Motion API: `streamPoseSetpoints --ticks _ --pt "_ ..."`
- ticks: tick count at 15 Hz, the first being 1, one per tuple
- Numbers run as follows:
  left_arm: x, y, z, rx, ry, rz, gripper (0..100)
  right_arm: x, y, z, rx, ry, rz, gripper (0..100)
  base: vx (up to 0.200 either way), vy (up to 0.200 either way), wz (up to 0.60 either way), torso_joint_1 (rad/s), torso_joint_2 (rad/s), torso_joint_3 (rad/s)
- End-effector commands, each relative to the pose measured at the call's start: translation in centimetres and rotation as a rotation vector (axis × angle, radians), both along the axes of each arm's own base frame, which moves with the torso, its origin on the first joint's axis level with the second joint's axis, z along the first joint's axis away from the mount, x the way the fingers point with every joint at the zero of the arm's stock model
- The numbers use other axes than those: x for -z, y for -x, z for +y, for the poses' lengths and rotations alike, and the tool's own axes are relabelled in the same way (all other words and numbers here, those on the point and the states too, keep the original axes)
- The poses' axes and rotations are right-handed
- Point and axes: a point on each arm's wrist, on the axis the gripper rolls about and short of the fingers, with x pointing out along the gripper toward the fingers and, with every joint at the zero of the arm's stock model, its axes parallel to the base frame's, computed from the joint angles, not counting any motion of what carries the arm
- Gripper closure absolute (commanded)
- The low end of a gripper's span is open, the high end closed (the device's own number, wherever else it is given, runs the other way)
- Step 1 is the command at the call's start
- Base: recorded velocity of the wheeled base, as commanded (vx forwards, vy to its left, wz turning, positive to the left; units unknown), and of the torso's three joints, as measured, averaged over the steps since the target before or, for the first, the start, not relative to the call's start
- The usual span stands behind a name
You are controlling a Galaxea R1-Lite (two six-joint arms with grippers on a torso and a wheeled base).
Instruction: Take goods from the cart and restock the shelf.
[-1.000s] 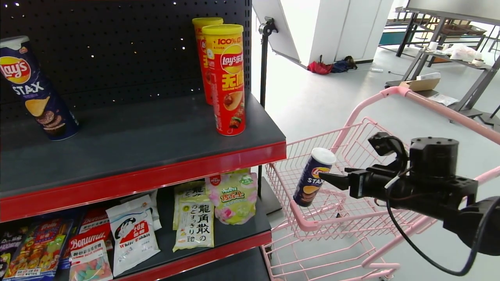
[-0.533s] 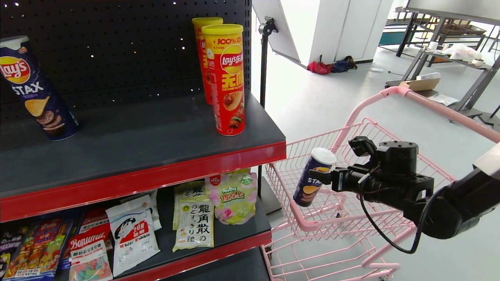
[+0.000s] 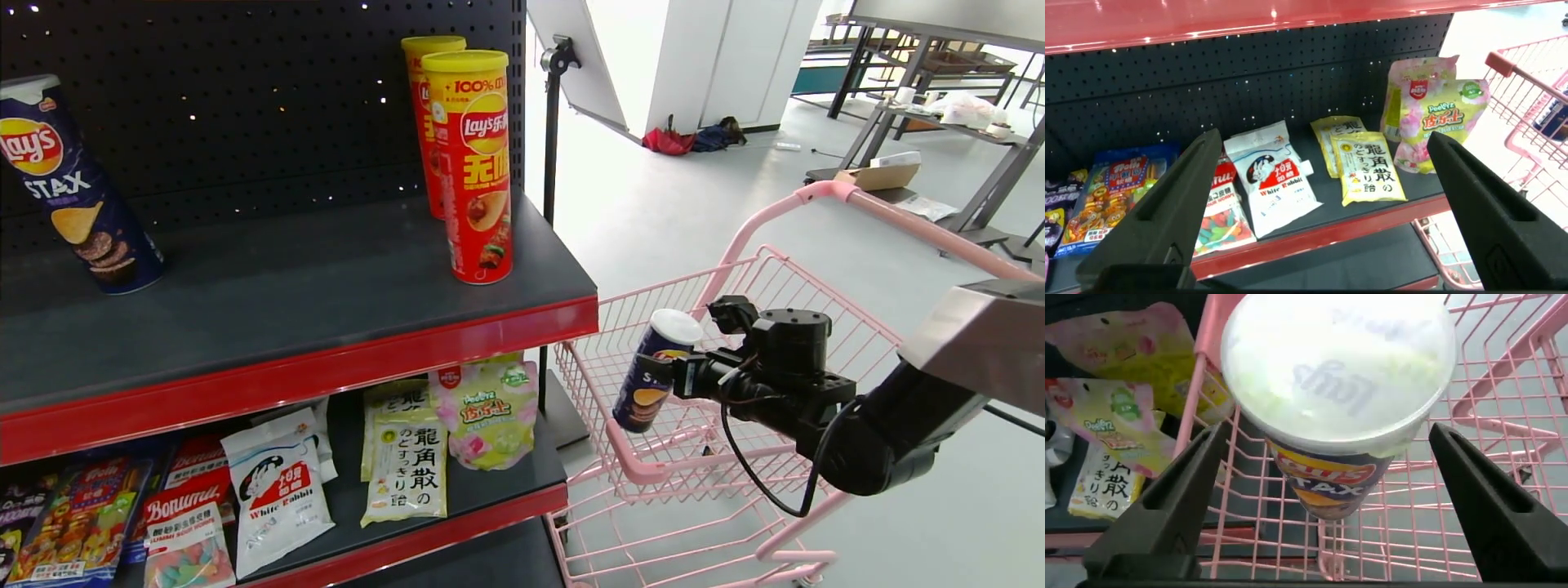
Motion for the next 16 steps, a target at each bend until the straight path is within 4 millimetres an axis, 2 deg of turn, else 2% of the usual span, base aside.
streamPoseSetpoints --ticks 1,9,10,13,14,16 --pt "0.0 0.0 0.0 -0.001 0.001 0.0 0 0.6 -0.8 0.3 0.003 0.001 -0.002 0 0.0 0.0 0.0 0.0 0.0 0.0" --pt "0.0 0.0 0.0 -0.001 -0.001 0.0 0 1.9 -3.1 1.1 0.036 0.01 -0.024 0 0.0 0.0 0.0 0.0 0.0 0.0" --pt "0.0 0.0 0.0 -0.001 -0.001 0.0 0 2.1 -3.1 1.3 0.036 0.012 -0.021 100 0.0 0.0 0.0 0.0 0.0 0.0" --pt "0.0 0.0 0.0 -0.001 -0.001 0.0 0 2.1 -3.1 1.4 0.035 0.012 -0.029 100 0.0 0.0 0.0 0.0 0.0 0.0" --pt "0.0 0.0 0.0 -0.001 -0.001 0.0 0 1.2 -3.1 1.2 0.046 0.013 -0.059 100 0.0 0.0 0.0 0.0 0.0 0.0" --pt "0.0 0.0 0.0 -0.001 0.001 0.0 0 -2.9 -2.4 1.0 0.071 -0.002 -0.157 100 0.0 0.0 0.0 0.0 0.0 0.0"
